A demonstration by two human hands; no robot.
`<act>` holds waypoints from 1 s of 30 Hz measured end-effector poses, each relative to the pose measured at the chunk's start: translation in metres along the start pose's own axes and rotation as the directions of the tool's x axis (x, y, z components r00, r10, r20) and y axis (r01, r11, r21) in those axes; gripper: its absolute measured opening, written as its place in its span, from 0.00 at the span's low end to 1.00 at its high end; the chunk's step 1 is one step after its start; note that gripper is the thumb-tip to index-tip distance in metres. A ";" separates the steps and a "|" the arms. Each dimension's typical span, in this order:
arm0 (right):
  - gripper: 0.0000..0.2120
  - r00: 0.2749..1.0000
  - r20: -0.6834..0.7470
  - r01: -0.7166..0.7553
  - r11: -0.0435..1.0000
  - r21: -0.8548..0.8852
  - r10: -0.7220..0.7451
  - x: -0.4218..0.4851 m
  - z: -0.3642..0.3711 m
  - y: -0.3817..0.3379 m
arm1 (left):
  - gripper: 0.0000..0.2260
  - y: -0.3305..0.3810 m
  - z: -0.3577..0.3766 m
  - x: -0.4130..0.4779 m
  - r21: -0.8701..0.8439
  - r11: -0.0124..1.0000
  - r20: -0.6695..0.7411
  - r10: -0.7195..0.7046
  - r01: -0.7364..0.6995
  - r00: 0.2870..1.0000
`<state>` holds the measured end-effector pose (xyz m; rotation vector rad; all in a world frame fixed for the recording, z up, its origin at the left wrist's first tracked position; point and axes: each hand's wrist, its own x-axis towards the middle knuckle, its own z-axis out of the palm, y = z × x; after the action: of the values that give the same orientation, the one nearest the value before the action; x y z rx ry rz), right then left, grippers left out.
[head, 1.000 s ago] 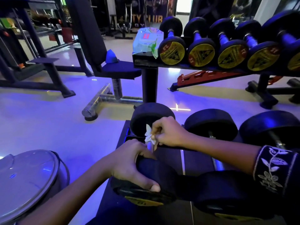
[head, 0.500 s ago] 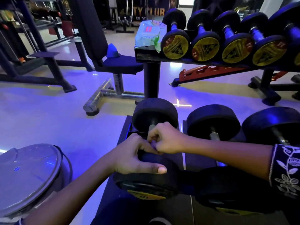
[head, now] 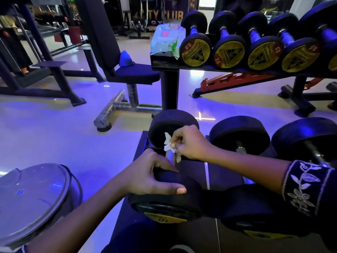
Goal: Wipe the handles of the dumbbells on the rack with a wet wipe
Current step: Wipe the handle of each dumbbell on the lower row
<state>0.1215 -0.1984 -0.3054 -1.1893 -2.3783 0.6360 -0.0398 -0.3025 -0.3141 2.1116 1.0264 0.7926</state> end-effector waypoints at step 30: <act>0.13 0.691 0.599 -0.722 0.379 0.578 0.404 -0.013 0.017 0.017 | 0.15 0.001 0.025 -0.011 -0.731 0.485 -0.302 -0.861 0.480 0.410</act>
<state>0.1300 -0.2042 -0.3309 -1.4996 -1.4068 2.0627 -0.0269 -0.3194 -0.3313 0.6787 1.6545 1.1849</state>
